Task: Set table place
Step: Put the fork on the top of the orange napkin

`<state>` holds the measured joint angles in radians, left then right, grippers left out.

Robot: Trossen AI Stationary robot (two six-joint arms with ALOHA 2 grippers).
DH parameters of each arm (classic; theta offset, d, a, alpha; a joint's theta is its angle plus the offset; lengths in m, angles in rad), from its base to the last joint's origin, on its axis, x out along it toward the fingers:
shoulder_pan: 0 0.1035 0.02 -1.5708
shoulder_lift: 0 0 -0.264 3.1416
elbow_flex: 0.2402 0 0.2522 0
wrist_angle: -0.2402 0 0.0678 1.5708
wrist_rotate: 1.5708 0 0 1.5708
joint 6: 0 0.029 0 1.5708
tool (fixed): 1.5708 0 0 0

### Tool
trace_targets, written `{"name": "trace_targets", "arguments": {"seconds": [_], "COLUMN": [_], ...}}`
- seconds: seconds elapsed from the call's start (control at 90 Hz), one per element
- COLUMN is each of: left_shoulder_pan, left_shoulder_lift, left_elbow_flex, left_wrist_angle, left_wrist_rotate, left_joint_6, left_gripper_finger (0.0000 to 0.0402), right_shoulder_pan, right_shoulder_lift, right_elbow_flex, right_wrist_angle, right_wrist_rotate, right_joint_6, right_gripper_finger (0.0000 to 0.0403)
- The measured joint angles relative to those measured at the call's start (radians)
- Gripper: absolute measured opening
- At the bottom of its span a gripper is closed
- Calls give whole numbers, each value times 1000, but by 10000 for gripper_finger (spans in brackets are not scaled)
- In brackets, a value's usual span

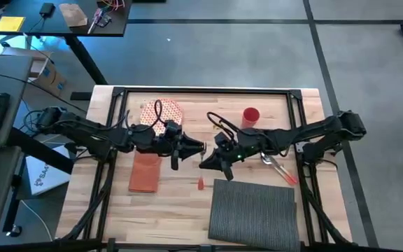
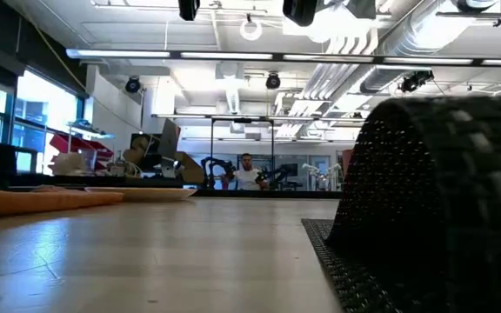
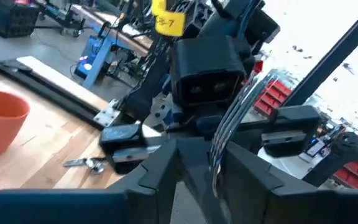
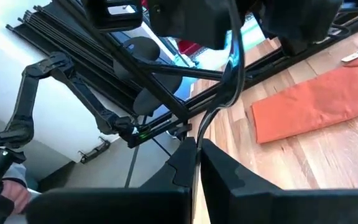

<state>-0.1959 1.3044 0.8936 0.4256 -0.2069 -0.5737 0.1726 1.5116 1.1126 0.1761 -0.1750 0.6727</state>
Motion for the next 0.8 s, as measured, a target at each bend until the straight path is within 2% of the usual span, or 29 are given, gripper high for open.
{"name": "trace_targets", "arguments": {"seconds": [0.178,0.256,0.4,0.6,0.689,0.8], "left_shoulder_pan": [0,0,0,0,0,0], "left_shoulder_lift": [15,15,9,1,-16,-50], "left_elbow_flex": [0,0,0,0,0,0], "left_wrist_angle": [-11,-7,-8,-18,-42,-92], "left_wrist_rotate": [3,7,10,8,5,-18], "left_joint_6": [-11,3,33,31,30,29], "left_gripper_finger": [113,88,13,1,1,1], "right_shoulder_pan": [0,0,0,0,-16,-44], "right_shoulder_lift": [0,0,0,0,-1,-1], "right_elbow_flex": [0,0,0,0,0,0], "right_wrist_angle": [-2,-4,-13,-28,-69,-121], "right_wrist_rotate": [6,6,11,33,10,-15], "right_joint_6": [3,3,9,2,27,86], "right_gripper_finger": [0,0,0,2,20,70]}}
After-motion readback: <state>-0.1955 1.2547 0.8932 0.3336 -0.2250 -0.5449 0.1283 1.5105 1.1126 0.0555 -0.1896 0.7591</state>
